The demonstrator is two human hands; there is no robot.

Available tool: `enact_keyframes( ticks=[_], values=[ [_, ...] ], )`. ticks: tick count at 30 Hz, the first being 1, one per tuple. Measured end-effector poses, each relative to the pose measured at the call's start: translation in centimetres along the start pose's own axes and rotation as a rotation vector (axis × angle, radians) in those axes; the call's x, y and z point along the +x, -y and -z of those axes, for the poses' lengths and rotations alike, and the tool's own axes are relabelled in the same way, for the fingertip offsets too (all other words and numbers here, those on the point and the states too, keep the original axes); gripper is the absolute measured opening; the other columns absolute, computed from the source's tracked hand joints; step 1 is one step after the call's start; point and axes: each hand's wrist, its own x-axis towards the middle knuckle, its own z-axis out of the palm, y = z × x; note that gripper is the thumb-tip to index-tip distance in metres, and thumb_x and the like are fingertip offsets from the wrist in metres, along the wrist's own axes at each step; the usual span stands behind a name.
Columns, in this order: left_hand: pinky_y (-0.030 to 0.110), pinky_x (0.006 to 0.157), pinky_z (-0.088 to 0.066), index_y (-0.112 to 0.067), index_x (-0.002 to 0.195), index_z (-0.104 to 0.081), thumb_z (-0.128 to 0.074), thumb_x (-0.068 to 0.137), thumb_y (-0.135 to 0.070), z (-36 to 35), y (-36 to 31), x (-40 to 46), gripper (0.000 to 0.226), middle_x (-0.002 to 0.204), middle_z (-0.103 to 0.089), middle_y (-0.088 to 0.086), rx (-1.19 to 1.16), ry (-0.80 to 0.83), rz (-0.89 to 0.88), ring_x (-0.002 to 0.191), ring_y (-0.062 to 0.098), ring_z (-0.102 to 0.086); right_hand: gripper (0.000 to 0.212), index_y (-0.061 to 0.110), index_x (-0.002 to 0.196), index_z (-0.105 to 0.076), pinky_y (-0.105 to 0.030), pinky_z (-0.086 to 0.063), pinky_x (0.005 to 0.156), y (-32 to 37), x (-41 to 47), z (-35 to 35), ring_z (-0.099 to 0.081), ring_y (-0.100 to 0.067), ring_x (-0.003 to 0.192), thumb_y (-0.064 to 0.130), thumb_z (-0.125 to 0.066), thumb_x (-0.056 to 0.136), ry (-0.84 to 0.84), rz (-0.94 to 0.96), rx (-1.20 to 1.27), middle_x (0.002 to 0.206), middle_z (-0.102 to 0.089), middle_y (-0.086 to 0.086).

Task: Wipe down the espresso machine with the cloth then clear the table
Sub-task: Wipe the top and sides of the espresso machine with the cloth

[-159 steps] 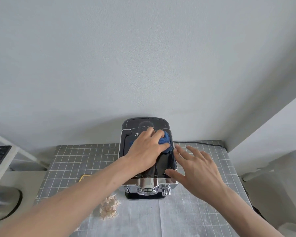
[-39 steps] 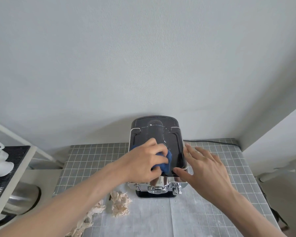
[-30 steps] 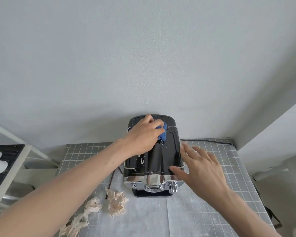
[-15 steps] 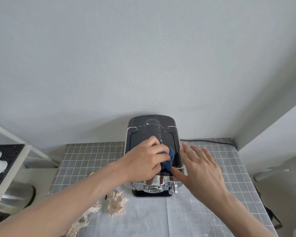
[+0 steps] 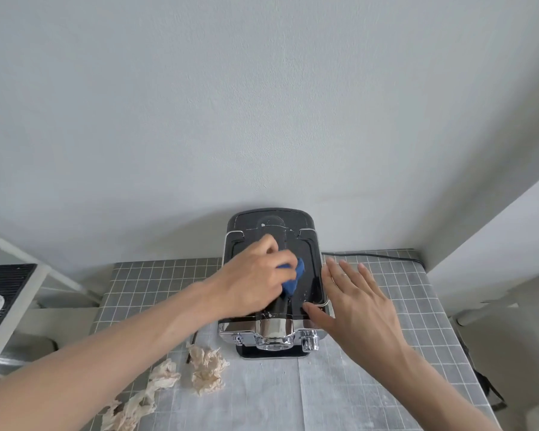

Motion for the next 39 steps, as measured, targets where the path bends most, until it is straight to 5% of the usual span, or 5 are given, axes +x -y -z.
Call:
enact_keyframes(
  ticks=[7,11,28,33,39],
  values=[
    [0.043,0.072,-0.053,-0.014,0.104,-0.075,-0.057,0.093,-0.008,-0.8,2.9,1.8,0.022,0.116,-0.067,-0.003,0.155,-0.056,0.085,0.093,0.032,-0.05,0.076,0.002,0.136,-0.061,-0.051,-0.043,0.113,0.0,0.0,-0.1,-0.054,-0.033,0.134,0.061,-0.042,0.093,0.004,-0.008,0.021,0.144,-0.059,-0.014],
    [0.041,0.063,-0.054,-0.012,0.112,-0.077,-0.079,0.076,0.005,-1.1,5.2,3.0,0.04,0.121,-0.07,0.002,0.169,-0.085,0.185,0.091,0.034,-0.055,0.077,0.003,0.135,-0.062,-0.051,-0.044,0.112,-0.1,0.0,-0.1,-0.055,-0.033,0.134,0.063,-0.039,0.093,0.01,-0.007,0.009,0.144,-0.059,-0.013],
    [0.028,0.096,-0.04,-0.028,0.104,-0.078,-0.048,0.097,-0.012,0.3,-3.1,-3.3,0.035,0.126,-0.062,-0.021,-0.152,0.035,-0.013,0.111,0.021,-0.046,0.08,0.008,0.134,-0.064,-0.052,-0.051,0.104,-1.0,0.4,0.5,-0.06,-0.035,0.128,0.067,-0.029,0.094,0.102,0.056,-0.051,0.143,-0.06,-0.008],
    [0.041,0.084,-0.05,-0.026,0.114,-0.075,-0.056,0.095,-0.005,-0.5,-1.4,-1.6,0.034,0.131,-0.062,-0.016,-0.009,-0.018,0.047,0.111,0.028,-0.05,0.076,0.015,0.143,-0.055,-0.052,-0.046,0.109,-2.1,0.6,1.3,-0.051,-0.033,0.138,0.068,-0.026,0.098,0.173,0.11,-0.067,0.153,-0.051,-0.001],
    [0.05,0.101,-0.046,-0.021,0.136,-0.067,-0.061,0.082,0.009,-1.3,0.6,1.4,0.063,0.148,-0.057,-0.007,-0.021,0.019,0.196,0.127,0.031,-0.046,0.075,0.015,0.145,-0.053,-0.054,-0.045,0.109,-1.9,0.7,2.1,-0.049,-0.034,0.139,0.065,-0.021,0.099,0.22,0.126,-0.141,0.155,-0.049,-0.003]
  ],
)
